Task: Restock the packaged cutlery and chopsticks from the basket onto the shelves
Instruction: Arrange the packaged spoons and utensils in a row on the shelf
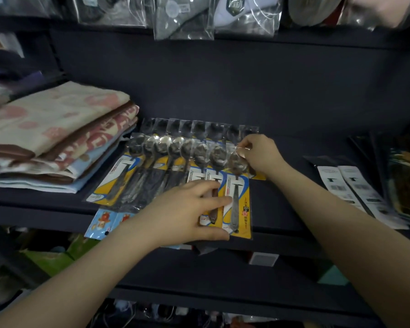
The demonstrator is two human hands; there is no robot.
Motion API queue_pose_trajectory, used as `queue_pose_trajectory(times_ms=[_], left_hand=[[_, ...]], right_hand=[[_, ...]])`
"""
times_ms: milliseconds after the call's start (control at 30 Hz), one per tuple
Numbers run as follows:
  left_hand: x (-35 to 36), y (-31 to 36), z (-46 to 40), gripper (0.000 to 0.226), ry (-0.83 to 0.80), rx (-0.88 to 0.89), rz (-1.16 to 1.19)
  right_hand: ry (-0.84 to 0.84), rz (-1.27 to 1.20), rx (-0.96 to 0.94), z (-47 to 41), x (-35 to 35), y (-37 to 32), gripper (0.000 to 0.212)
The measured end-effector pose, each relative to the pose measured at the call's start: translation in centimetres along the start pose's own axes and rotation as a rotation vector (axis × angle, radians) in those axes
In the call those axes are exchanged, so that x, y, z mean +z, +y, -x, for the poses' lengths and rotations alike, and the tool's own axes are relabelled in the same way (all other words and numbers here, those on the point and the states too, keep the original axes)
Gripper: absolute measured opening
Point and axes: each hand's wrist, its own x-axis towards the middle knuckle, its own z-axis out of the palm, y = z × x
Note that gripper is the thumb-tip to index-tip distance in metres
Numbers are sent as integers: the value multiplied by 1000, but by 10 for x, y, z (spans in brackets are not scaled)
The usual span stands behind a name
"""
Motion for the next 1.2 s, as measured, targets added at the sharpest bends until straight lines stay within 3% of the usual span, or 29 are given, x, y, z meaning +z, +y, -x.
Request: queue_pose_trajectory(times_ms=[233, 400, 567, 667, 767, 867, 1033, 1133, 1200], left_hand=[[2, -2, -2, 76, 85, 24, 2], [2, 2, -6, 78, 80, 19, -25], [-7, 17, -15, 72, 266, 65, 47], [-3, 42, -28, 55, 359, 133, 106], [5, 67, -43, 47, 371, 202, 165], [13, 85, -55, 49, 342, 223, 206], [20, 96, -67, 45, 410, 223, 261], [17, 96, -67, 31, 532, 175, 385], [14, 100, -66, 20, 529, 95, 557]], right_hand=[[15, 80, -56, 0, 4, 1, 21], [-19, 187, -174, 16, -15, 4, 46], [-56, 255, -406, 78, -74, 26, 23], [-58, 509, -283, 108, -93, 59, 51], [-180, 678, -72, 133, -97, 83, 93], [-306, 700, -111, 153, -101, 93, 114], [-399, 542, -245, 172, -106, 86, 84], [-95, 569, -425, 177, -92, 89, 60], [130, 298, -327, 176, -98, 78, 47]])
